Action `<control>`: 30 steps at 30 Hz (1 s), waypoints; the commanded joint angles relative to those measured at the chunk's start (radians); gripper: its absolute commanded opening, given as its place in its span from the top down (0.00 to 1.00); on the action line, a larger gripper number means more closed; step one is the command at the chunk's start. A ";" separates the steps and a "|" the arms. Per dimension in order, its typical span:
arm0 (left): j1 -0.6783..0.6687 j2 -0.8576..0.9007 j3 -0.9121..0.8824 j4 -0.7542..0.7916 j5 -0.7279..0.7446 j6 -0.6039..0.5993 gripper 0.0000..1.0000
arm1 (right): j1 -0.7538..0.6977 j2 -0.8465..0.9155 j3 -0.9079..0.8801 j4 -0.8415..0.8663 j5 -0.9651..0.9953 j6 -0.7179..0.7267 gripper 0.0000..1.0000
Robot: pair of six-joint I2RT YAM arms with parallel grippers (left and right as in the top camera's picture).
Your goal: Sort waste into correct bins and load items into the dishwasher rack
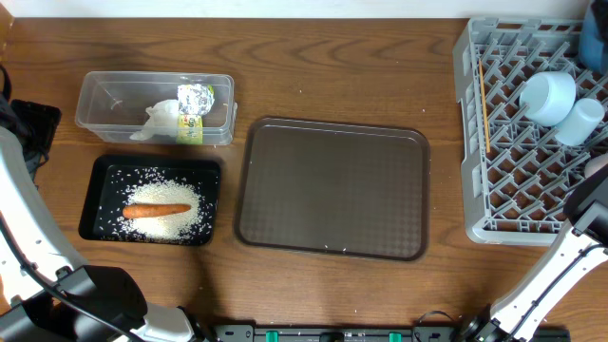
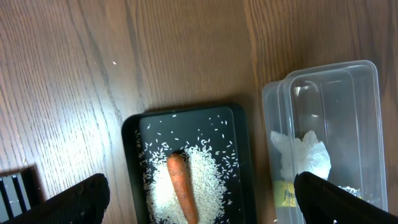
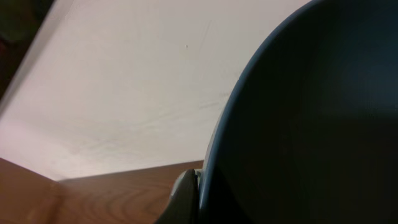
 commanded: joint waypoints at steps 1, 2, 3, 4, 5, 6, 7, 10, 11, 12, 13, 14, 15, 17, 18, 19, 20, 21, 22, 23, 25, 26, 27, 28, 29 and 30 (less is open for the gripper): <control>0.003 0.003 0.003 -0.001 -0.001 -0.005 0.02 | -0.033 -0.023 -0.022 -0.026 -0.033 0.129 0.99; 0.003 0.003 0.003 -0.001 -0.001 -0.005 0.02 | -0.040 -0.023 -0.022 -0.039 -0.033 0.142 0.99; 0.003 0.003 0.003 -0.001 -0.001 -0.005 0.02 | -0.045 -0.023 -0.022 -0.053 -0.033 0.144 0.99; 0.003 0.003 0.003 -0.001 -0.001 -0.005 0.02 | -0.050 -0.023 -0.022 -0.071 -0.033 0.144 0.99; 0.003 0.003 0.003 -0.001 -0.001 -0.005 0.02 | -0.056 -0.023 -0.022 -0.086 -0.033 0.144 0.99; 0.003 0.003 0.003 -0.001 -0.001 -0.005 0.02 | -0.062 -0.023 -0.022 -0.102 -0.033 0.144 0.99; 0.003 0.003 0.003 -0.001 -0.001 -0.005 0.02 | -0.069 -0.023 -0.022 -0.121 -0.032 0.143 0.99; 0.003 0.003 0.003 -0.001 -0.001 -0.005 0.02 | -0.092 -0.023 -0.022 -0.161 -0.033 0.143 0.99; 0.003 0.003 0.003 -0.001 -0.001 -0.005 0.02 | -0.098 -0.023 -0.022 -0.178 -0.033 0.143 0.99; 0.003 0.003 0.003 -0.001 -0.001 -0.005 0.02 | -0.104 -0.023 -0.022 -0.188 -0.033 0.144 0.99; 0.003 0.003 0.003 -0.001 -0.001 -0.005 0.02 | -0.109 -0.023 -0.022 -0.203 -0.033 0.146 0.99; 0.003 0.003 0.003 -0.001 -0.001 -0.005 0.02 | -0.115 -0.023 -0.022 -0.215 -0.034 0.147 0.99; 0.003 0.003 0.003 -0.001 -0.001 -0.005 0.02 | -0.120 -0.023 -0.022 -0.215 -0.047 0.147 0.99; 0.003 0.003 0.003 -0.001 -0.001 -0.005 0.02 | -0.128 -0.023 -0.022 -0.192 -0.092 0.146 0.99; 0.003 0.003 0.003 -0.001 -0.001 -0.005 0.02 | -0.130 -0.023 -0.022 -0.172 -0.122 0.147 0.99; 0.003 0.003 0.003 -0.001 -0.001 -0.005 0.02 | -0.132 -0.023 -0.022 -0.145 -0.150 0.160 0.99; 0.003 0.003 0.003 -0.001 -0.001 -0.005 0.02 | -0.132 -0.023 -0.022 -0.102 -0.180 0.189 0.99; 0.003 0.003 0.003 -0.001 -0.001 -0.005 0.02 | -0.132 -0.023 -0.022 -0.073 -0.195 0.216 0.99; 0.003 0.003 0.003 -0.001 -0.001 -0.005 0.02 | -0.130 -0.023 -0.022 -0.040 -0.206 0.250 0.99; 0.003 0.003 0.003 -0.001 -0.001 -0.005 0.02 | -0.128 -0.023 -0.022 -0.010 -0.209 0.282 0.99; 0.003 0.003 0.003 -0.001 -0.001 -0.005 0.02 | -0.123 -0.023 -0.022 0.037 -0.209 0.324 0.99; 0.003 0.003 0.003 -0.001 -0.001 -0.005 0.02 | -0.119 -0.023 -0.022 0.064 -0.207 0.346 0.99; 0.003 0.003 0.003 -0.001 -0.001 -0.005 0.02 | -0.114 -0.023 -0.022 0.084 -0.202 0.359 0.99; 0.003 0.003 0.003 -0.001 -0.002 -0.005 0.02 | -0.108 -0.023 -0.022 0.106 -0.200 0.364 0.99; 0.003 0.003 0.003 -0.001 -0.001 -0.005 0.02 | -0.101 -0.023 -0.022 0.125 -0.196 0.365 0.99; 0.003 0.003 0.003 -0.001 -0.001 -0.005 0.02 | -0.093 -0.023 -0.022 0.137 -0.189 0.371 0.99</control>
